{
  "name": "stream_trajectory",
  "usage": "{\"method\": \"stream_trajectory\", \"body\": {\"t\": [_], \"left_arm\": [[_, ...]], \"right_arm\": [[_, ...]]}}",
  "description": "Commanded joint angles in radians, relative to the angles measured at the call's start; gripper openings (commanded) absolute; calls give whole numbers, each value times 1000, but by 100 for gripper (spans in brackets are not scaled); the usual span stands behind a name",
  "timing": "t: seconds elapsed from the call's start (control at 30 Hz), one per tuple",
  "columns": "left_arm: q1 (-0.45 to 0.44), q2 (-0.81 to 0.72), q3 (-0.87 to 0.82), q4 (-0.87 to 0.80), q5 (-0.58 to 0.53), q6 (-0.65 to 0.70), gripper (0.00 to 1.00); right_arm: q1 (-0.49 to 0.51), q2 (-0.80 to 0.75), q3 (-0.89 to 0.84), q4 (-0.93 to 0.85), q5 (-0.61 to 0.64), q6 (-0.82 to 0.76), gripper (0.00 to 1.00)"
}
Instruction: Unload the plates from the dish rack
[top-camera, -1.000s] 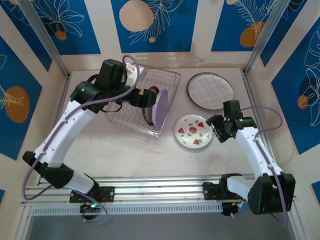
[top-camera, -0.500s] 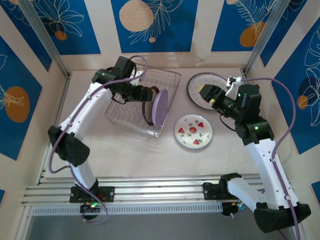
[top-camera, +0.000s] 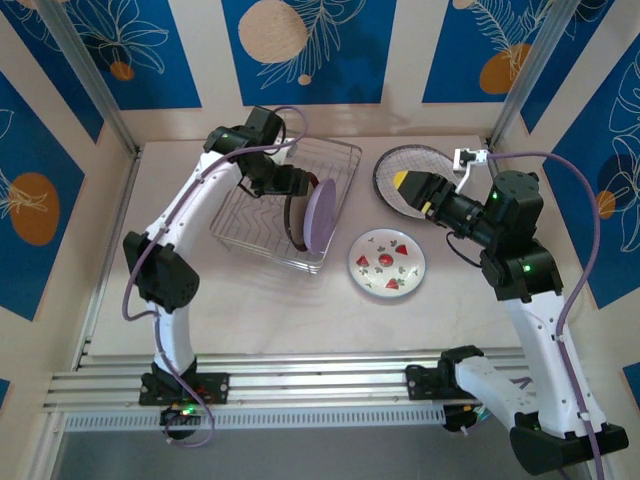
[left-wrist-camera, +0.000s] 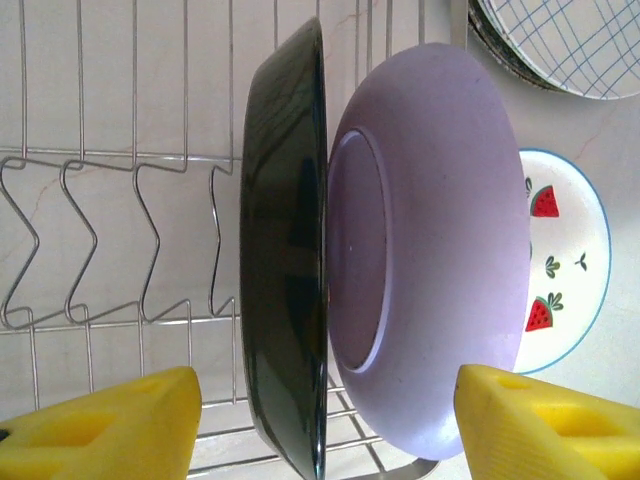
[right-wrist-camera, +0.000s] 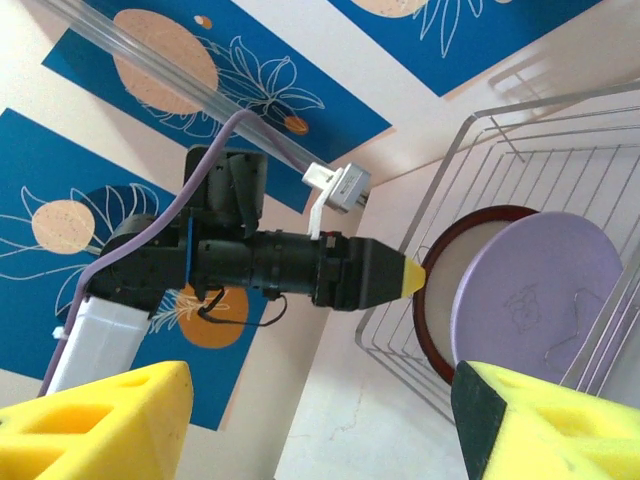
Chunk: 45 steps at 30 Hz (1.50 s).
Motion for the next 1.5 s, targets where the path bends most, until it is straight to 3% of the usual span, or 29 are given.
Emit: {"method": "stream_trajectory", "body": {"t": [0.0,0.3,0.73,1.13,1.47], "left_arm": [[11,48,33,-39,3,27,67],[30,106,66,-31,27,34,64],[28,155,76,-24,67,39,50],[21,174,80,-38,39,53,48],[7,173,87,-49,17,59,32]], "right_arm": [[8,-5,30,-11,-35,8,70],[8,0,39,-4,-66,15,70],[8,-5,27,-10,-69,22,70],[9,-10,9,-5,-66,34,70],[9,-8,-3,-2,-61,40,70]]}}
